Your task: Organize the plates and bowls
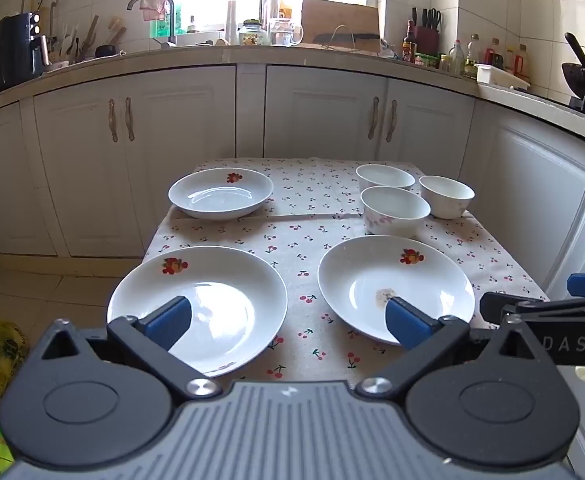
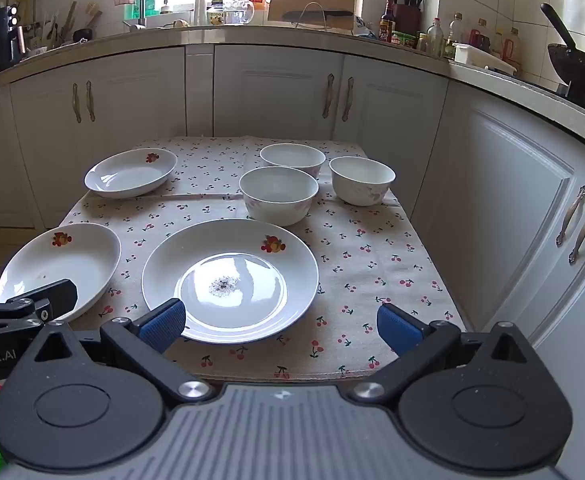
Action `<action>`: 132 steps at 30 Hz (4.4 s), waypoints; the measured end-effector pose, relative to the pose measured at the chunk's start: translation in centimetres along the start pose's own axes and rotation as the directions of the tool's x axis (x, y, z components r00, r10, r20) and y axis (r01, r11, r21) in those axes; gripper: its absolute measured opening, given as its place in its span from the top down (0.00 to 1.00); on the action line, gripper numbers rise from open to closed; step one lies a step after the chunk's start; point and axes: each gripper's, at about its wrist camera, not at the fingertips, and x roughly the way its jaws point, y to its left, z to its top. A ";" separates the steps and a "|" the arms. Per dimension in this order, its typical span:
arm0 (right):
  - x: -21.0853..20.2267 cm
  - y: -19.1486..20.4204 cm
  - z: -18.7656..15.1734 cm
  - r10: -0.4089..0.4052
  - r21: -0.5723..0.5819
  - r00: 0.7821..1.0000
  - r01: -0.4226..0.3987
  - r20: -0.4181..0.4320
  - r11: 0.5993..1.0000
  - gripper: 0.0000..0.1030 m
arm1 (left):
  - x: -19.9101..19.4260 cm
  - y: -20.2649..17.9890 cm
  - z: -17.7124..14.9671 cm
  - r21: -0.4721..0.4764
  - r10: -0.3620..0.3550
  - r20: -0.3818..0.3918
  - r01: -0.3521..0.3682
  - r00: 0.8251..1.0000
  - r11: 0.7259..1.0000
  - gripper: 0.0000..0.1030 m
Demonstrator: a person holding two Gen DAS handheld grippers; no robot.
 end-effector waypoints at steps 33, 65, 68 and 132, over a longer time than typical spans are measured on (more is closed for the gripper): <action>-0.1 0.1 0.0 -0.004 -0.006 1.000 0.004 0.001 1.000 0.00 | 0.1 0.0 0.1 0.008 -0.002 -0.007 0.002 1.000 1.000 0.01; -0.4 0.0 0.1 -0.013 -0.012 1.000 0.013 0.008 1.000 0.00 | -0.1 0.0 0.3 0.007 -0.004 -0.006 0.004 1.000 1.000 0.01; -0.4 0.0 0.1 -0.013 -0.012 1.000 0.013 0.008 1.000 0.00 | -0.1 0.0 0.3 0.007 -0.003 -0.006 0.003 1.000 1.000 0.01; 9.0 6.6 7.1 0.382 -0.057 0.924 -0.383 -0.028 0.922 0.00 | 4.7 12.8 -2.5 0.042 -0.115 -0.069 0.118 0.991 0.992 0.01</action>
